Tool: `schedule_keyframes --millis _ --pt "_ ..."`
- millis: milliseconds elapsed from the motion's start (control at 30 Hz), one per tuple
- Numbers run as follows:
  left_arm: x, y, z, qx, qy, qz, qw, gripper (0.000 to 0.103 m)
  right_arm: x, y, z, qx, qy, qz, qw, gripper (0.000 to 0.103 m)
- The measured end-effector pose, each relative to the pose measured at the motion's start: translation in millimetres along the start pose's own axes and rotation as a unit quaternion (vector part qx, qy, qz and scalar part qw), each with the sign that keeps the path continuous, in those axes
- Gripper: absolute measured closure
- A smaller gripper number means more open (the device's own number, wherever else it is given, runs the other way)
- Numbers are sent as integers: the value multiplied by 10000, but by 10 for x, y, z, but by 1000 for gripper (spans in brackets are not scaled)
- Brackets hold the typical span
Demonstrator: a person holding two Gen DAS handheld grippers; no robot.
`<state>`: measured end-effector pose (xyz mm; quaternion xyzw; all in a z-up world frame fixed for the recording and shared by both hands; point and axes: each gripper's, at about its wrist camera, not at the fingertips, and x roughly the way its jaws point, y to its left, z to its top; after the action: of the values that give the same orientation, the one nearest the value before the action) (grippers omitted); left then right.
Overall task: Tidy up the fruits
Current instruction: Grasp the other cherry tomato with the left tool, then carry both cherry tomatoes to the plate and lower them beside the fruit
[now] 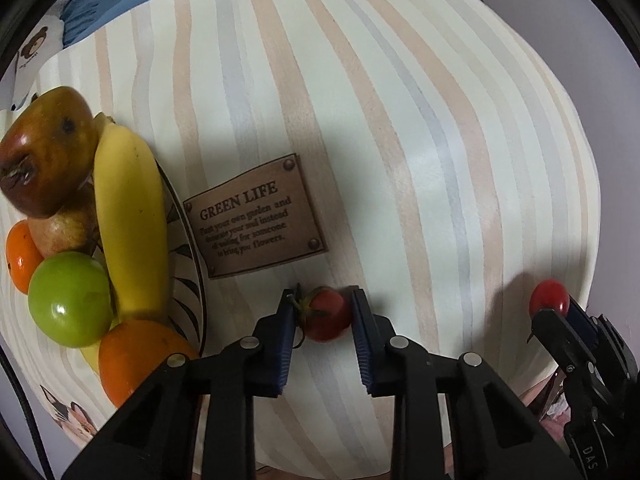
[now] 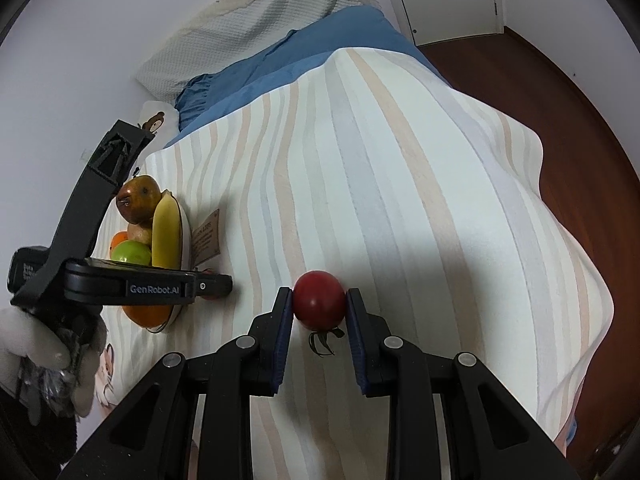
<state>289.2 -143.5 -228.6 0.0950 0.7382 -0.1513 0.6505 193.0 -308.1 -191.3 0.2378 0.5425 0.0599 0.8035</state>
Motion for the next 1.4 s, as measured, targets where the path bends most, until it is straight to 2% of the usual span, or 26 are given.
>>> schedule_keyframes --millis 300,433,633,833,1033,1233,1400 --pt "-613 158 -483 -286 -719 -388 9962 79 -127 183 44 -194 -82 72 9998 75" --pt "-966 452 -722 -518 -1086 -556 9912 79 -161 436 86 -404 -103 250 9988 75" --pt "-1374 1143 -911 -1010 -1470 -460 9829 79 -13 983 189 -683 28 675 9954 75" --pt "-1220 1775 -901 -1620 -1447 -516 9748 79 333 1592 353 -975 207 917 9908 75" --pt "-982 2216 -906 -1966 -1350 -698 9686 79 742 2053 474 -1275 493 901 9865 75" --pt "-791 2498 -977 -2126 -1235 -860 9655 79 984 2224 530 -1447 658 667 9850 75" --pt "-623 2588 -1010 -2125 -1135 -970 9657 79 1072 2062 408 -1236 781 527 9879 75"
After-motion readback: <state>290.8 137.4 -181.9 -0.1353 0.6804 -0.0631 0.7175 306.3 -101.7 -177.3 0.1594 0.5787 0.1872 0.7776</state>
